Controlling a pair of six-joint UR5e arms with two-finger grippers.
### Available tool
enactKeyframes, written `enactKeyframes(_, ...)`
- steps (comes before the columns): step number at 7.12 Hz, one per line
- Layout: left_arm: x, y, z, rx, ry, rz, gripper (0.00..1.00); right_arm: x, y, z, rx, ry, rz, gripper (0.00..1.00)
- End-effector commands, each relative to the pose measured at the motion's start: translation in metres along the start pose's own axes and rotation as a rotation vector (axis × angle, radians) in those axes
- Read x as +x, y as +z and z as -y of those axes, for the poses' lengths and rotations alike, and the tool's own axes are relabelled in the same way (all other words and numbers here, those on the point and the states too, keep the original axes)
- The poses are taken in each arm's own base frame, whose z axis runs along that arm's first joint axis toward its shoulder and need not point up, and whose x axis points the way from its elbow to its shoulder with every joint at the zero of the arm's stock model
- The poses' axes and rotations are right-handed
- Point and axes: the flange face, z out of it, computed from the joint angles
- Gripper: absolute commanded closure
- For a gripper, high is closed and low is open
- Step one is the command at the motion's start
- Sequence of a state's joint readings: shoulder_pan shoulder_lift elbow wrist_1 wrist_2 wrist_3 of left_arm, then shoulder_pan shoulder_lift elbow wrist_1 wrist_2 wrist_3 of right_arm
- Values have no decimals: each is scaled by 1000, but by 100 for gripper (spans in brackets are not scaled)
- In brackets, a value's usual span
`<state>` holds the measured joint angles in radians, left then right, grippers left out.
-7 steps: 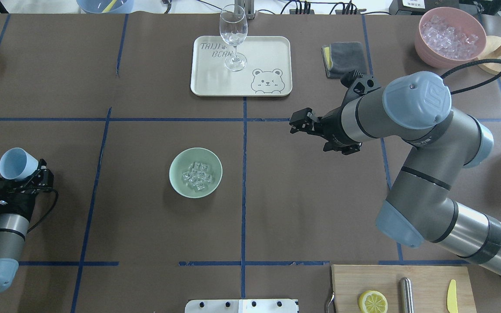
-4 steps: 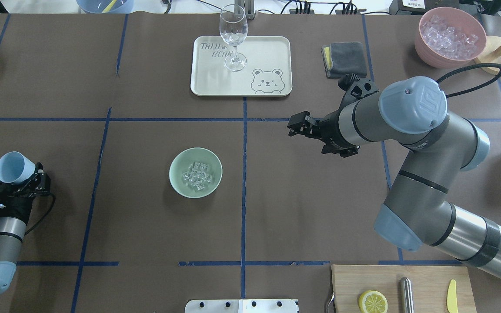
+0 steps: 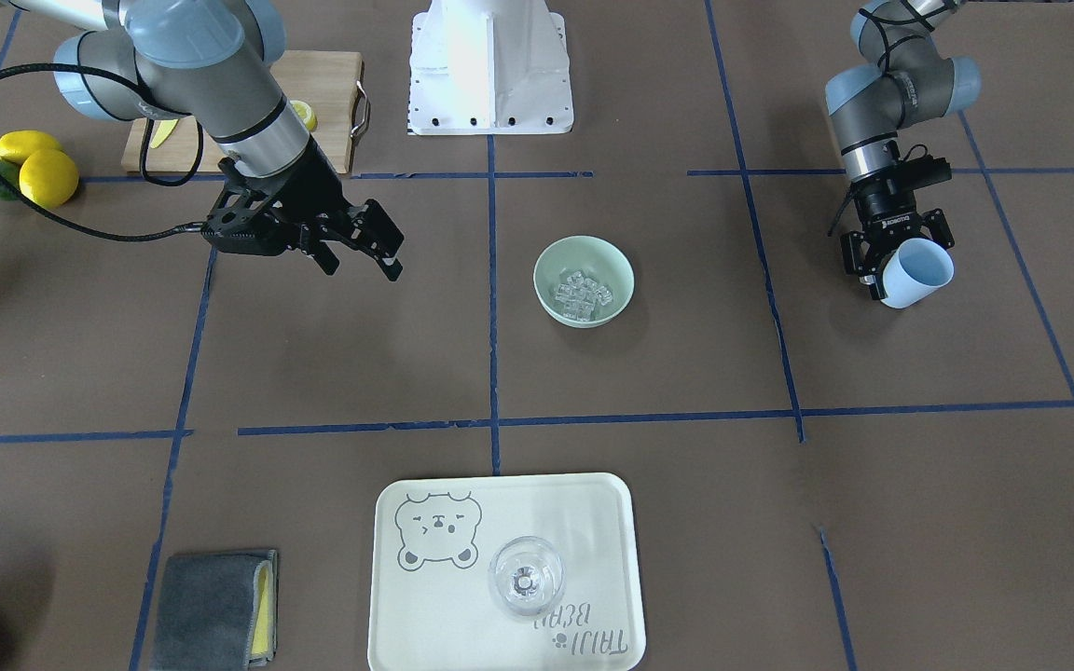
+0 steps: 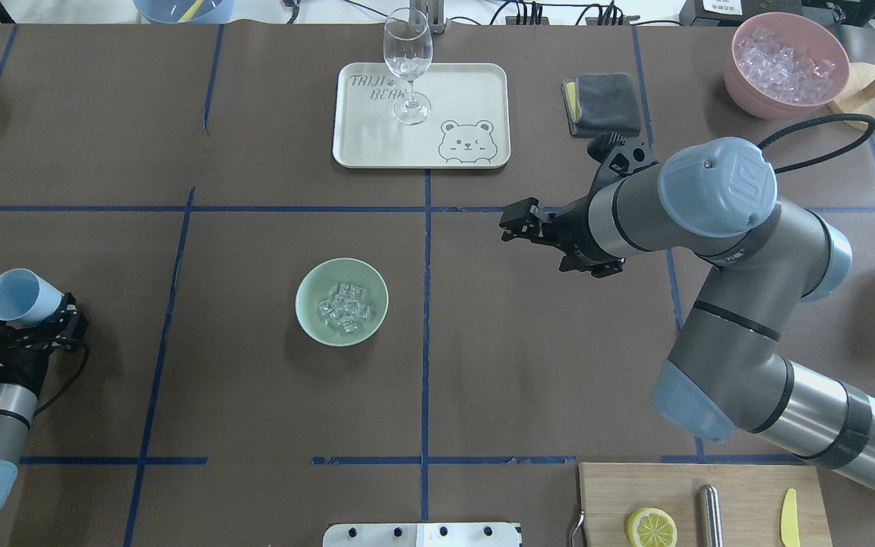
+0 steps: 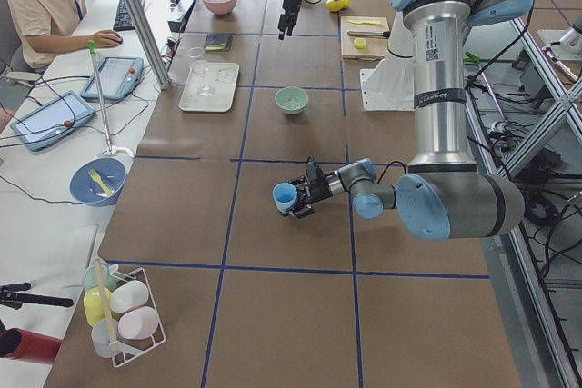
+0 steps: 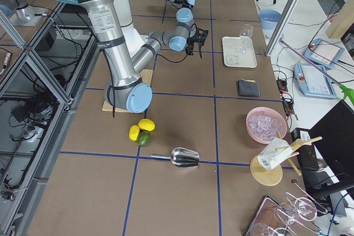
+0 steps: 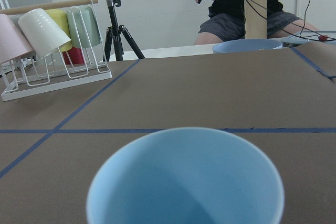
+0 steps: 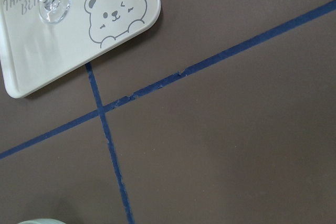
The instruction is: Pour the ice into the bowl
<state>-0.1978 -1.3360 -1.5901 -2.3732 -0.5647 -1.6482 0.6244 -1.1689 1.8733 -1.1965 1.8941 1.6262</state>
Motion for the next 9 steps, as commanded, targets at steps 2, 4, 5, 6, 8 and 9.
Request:
enactKeyframes(2, -43, -42, 39, -162, 12, -183, 0, 0, 1, 0, 0, 0, -2, 0)
enactKeyframes(4, -36, -50, 38, -249, 77, -255, 0, 0, 1, 0, 0, 1, -2, 0)
enactKeyframes(5, -42, -59, 39, -325, 137, -319, 0, 0, 1, -1, 0, 1, -1, 0)
enactKeyframes(6, -53, -69, 45, -386, 238, -356, 0, 0, 1, -1, 0, 1, -1, 0)
enactKeyframes(8, -74, -91, 64, -504, 392, -427, 0, -2, 0, -3, -2, 21, 3, 0)
enactKeyframes(9, -87, -91, 75, -576, 416, -444, 0, -16, 1, -12, -1, 19, 21, 0)
